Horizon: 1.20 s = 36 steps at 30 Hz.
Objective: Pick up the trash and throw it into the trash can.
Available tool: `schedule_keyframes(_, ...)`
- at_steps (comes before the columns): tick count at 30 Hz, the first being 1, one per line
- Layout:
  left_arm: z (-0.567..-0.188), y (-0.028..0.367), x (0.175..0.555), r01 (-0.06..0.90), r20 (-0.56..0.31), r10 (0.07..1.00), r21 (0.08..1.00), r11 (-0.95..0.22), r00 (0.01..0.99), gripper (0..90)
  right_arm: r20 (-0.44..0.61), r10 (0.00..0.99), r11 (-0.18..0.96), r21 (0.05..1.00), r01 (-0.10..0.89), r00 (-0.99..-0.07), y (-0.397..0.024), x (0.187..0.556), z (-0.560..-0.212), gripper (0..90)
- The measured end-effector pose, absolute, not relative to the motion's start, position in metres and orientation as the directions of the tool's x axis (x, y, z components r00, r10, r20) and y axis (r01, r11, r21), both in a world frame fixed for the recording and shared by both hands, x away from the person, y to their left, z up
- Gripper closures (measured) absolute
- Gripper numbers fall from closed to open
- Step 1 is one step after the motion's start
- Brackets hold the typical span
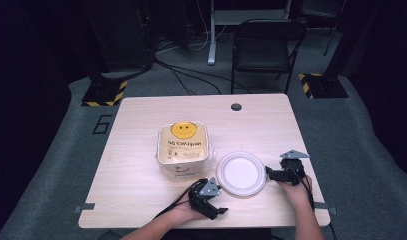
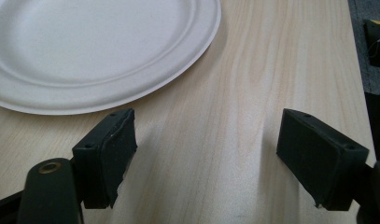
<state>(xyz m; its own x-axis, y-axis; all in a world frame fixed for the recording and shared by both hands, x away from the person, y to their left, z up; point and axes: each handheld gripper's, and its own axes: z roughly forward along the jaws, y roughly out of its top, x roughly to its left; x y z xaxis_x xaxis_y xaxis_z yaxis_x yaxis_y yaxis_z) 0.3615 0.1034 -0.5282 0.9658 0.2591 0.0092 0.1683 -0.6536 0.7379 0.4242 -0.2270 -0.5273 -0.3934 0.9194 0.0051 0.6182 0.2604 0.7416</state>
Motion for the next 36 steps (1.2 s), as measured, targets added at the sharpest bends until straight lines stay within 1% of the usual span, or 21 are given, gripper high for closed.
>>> schedule_keyframes(4,-0.5285,0.1028,0.3617,0.179,0.005,0.271,0.738,-0.651,0.963,16.4,0.003,0.918,0.264,0.741,0.617,-0.396,-0.2271,0.4232,-0.5272,14.8)
schedule_keyframes(14,-0.5283,0.1030,0.3614,0.184,0.010,0.281,0.736,-0.652,0.960,16.3,0.004,0.915,0.268,0.740,0.617,-0.402,-0.2275,0.4231,-0.5273,14.5)
schedule_keyframes(20,-0.5282,0.1029,0.3608,0.189,0.007,0.286,0.737,-0.649,0.958,16.7,0.009,0.914,0.265,0.746,0.611,-0.406,-0.2274,0.4226,-0.5271,18.2)
schedule_keyframes(24,-0.5279,0.1030,0.3602,0.185,0.006,0.281,0.740,-0.646,0.960,21.3,0.004,0.910,0.272,0.749,0.604,-0.415,-0.2281,0.4222,-0.5269,21.0)
schedule_keyframes(25,-0.5277,0.1029,0.3597,0.182,0.007,0.279,0.741,-0.646,0.960,21.3,0.004,0.910,0.272,0.749,0.604,-0.415,-0.2281,0.4222,-0.5269,21.0)
schedule_keyframes(26,-0.5268,0.1025,0.3587,0.187,0.000,0.279,0.742,-0.644,0.960,25.9,0.007,0.911,0.268,0.749,0.605,-0.412,-0.2281,0.4218,-0.5268,23.4)
schedule_keyframes(27,-0.5266,0.1020,0.3582,0.190,-0.001,0.283,0.742,-0.642,0.959,27.3,0.009,0.911,0.266,0.751,0.605,-0.412,-0.2284,0.4215,-0.5266,24.6)
schedule_keyframes(29,-0.5261,0.1017,0.3581,0.189,0.002,0.283,0.740,-0.646,0.959,28.8,0.005,0.912,0.267,0.752,0.603,-0.410,-0.2288,0.4215,-0.5264,25.8)
schedule_keyframes(30,-0.5258,0.1004,0.3578,0.196,0.001,0.292,0.740,-0.644,0.956,29.5,0.007,0.914,0.262,0.753,0.603,-0.406,-0.2295,0.4217,-0.5261,28.7)
schedule_keyframes(32,-0.5254,0.0999,0.3582,0.198,-0.001,0.293,0.741,-0.642,0.956,29.8,0.007,0.915,0.260,0.754,0.604,-0.403,-0.2298,0.4218,-0.5259,29.7)
schedule_keyframes(33,-0.5242,0.0990,0.3585,0.212,-0.017,0.302,0.749,-0.628,0.953,30.3,0.017,0.917,0.250,0.754,0.607,-0.398,-0.2306,0.4217,-0.5254,32.6)
schedule_keyframes(36,-0.5218,0.0963,0.3597,0.236,-0.047,0.311,0.760,-0.606,0.949,30.6,0.032,0.918,0.236,0.755,0.612,-0.394,-0.2319,0.4218,-0.5247,35.0)
